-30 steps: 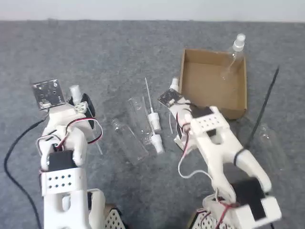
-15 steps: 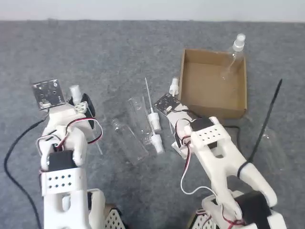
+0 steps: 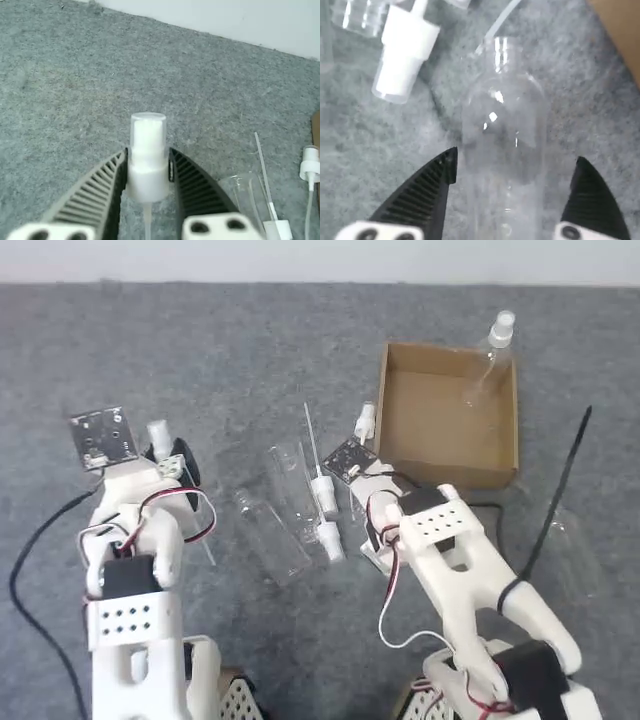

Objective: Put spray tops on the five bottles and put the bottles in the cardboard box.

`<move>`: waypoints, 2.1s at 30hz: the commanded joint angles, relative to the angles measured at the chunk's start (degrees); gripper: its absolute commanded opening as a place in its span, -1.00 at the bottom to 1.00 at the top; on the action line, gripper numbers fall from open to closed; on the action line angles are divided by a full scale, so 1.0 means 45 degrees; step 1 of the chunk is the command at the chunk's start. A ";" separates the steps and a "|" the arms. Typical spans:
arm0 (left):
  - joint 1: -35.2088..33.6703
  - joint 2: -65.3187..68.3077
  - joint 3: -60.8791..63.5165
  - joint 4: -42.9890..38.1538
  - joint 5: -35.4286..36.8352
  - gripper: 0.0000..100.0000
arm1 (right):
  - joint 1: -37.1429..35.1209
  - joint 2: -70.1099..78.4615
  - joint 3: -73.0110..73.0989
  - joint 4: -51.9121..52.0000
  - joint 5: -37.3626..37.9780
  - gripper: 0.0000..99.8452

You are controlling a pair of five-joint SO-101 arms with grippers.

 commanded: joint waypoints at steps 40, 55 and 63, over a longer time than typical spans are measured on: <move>0.0645 -0.0274 -0.8449 0.3634 0.0527 -0.98 | -0.2530 -0.4542 -0.3087 0.0010 -0.2188 -0.99; 0.2110 -0.0137 -1.3236 0.5900 0.0567 -0.98 | -0.5890 -0.4308 -0.1426 -0.2979 -0.2969 -0.99; 0.2090 -0.0156 -1.1028 0.3829 0.0567 -0.98 | -0.5910 -0.5499 0.1192 -0.6574 -0.3087 -0.99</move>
